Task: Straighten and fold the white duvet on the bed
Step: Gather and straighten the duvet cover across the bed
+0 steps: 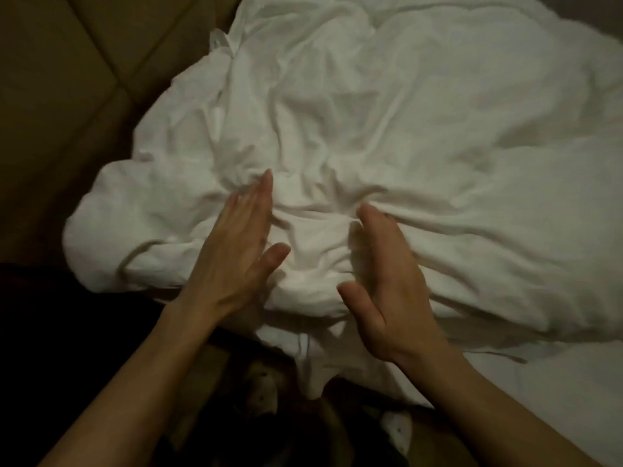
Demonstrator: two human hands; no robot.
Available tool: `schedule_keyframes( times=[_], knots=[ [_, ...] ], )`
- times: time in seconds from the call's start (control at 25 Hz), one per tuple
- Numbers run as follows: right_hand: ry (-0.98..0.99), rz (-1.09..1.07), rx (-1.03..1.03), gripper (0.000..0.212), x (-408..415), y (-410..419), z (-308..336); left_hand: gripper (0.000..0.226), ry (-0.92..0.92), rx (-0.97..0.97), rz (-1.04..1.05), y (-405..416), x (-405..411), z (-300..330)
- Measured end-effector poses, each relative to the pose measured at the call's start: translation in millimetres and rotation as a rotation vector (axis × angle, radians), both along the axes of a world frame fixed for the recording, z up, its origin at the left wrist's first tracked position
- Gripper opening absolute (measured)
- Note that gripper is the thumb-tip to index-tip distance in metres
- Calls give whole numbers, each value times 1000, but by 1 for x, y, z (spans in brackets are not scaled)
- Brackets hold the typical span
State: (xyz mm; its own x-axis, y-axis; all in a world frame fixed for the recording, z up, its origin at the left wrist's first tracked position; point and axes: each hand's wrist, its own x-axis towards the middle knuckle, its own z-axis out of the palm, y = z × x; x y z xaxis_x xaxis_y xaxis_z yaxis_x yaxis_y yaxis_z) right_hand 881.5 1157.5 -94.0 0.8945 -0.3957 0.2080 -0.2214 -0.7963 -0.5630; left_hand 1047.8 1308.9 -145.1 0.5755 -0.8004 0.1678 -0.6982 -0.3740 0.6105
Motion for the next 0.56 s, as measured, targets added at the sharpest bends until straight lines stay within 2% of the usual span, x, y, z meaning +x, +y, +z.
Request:
schedule_keyframes(
  times=[0.12, 0.24, 0.32, 0.4, 0.56],
  knots=[
    [-132, -52, -4, 91, -67, -35, 22, 89, 9, -176, -96, -55, -71, 56],
    [-87, -169, -56, 90, -146, -83, 19, 83, 1, -253, -197, -122, -159, 67],
    [-39, -219, -146, 90, -189, -123, 6, 80, -37, -225, -194, -156, -202, 58],
    [43, -271, -234, 92, -216, -170, -12, 82, -151, -132, -176, -190, -225, 45],
    [73, -243, -255, 97, -223, -235, -51, 86, -432, 75, -91, -243, -215, 2]
  ],
)
